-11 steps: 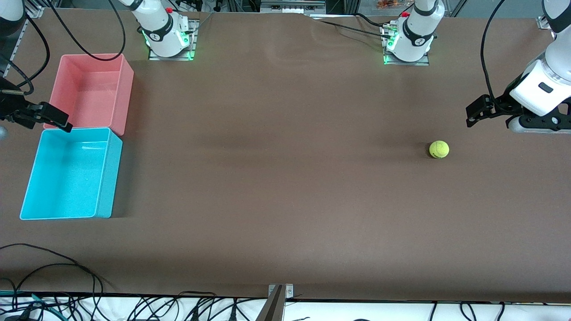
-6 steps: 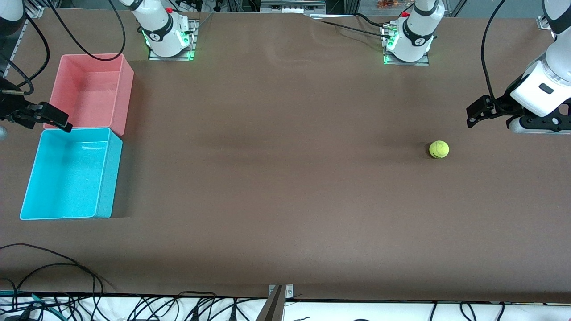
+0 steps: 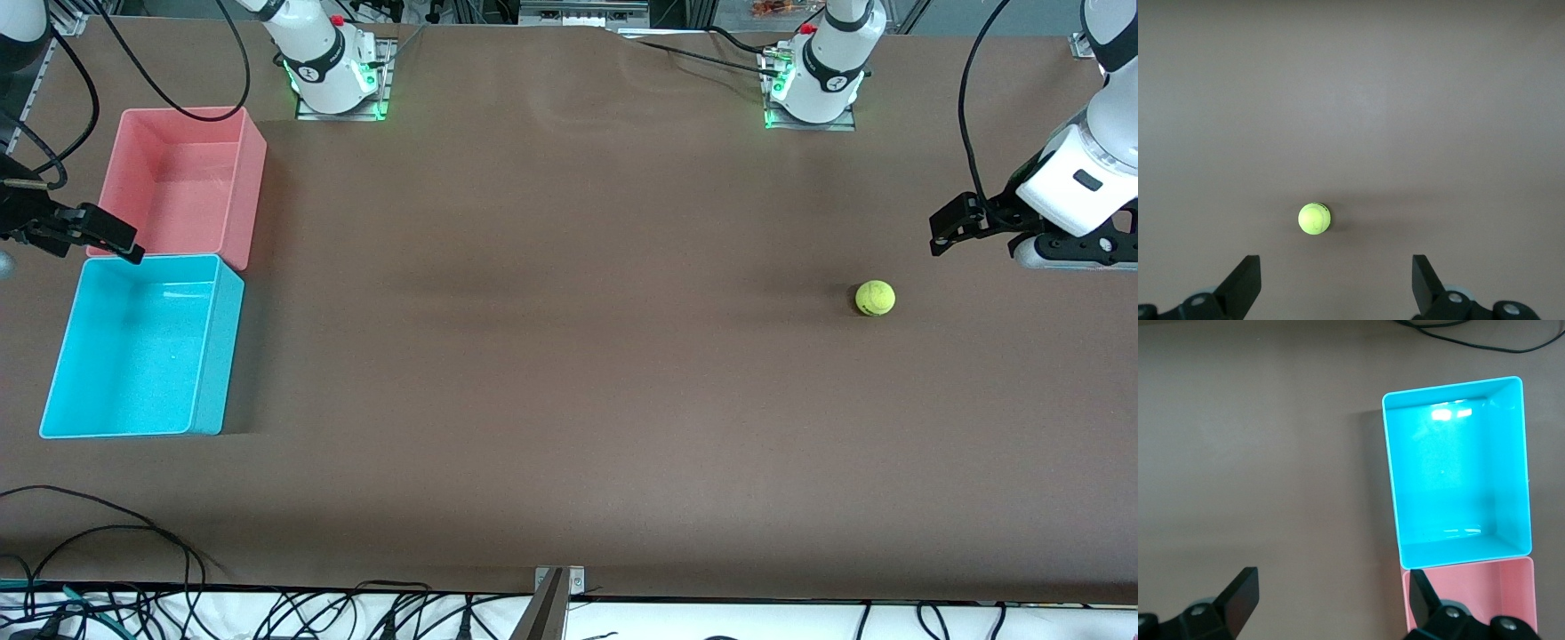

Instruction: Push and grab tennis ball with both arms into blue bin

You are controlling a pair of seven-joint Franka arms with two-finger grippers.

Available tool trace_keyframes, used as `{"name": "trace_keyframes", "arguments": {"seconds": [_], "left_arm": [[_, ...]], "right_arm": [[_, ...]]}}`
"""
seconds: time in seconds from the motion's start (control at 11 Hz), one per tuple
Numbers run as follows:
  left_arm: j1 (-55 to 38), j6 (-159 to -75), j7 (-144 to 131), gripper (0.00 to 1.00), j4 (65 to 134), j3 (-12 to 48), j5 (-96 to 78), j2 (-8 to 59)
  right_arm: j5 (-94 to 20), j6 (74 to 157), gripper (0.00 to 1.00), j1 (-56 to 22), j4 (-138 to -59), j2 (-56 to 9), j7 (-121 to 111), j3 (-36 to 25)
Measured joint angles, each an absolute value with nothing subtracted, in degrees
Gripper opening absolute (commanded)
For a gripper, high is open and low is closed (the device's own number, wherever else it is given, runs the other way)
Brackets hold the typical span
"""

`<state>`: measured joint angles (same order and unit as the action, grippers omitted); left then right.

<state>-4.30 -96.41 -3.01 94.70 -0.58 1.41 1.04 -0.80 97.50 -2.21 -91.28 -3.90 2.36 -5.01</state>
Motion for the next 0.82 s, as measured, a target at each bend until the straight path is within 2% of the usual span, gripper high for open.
{"name": "trace_keyframes", "arguments": {"seconds": [0.82], "left_arm": [[-3.4, -96.4, -3.0, 1.0, 94.6, -0.6, 1.4, 1.1]], "right_arm": [[-0.8, 97.5, 1.0, -2.2, -91.3, -3.9, 2.4, -5.0]]}}
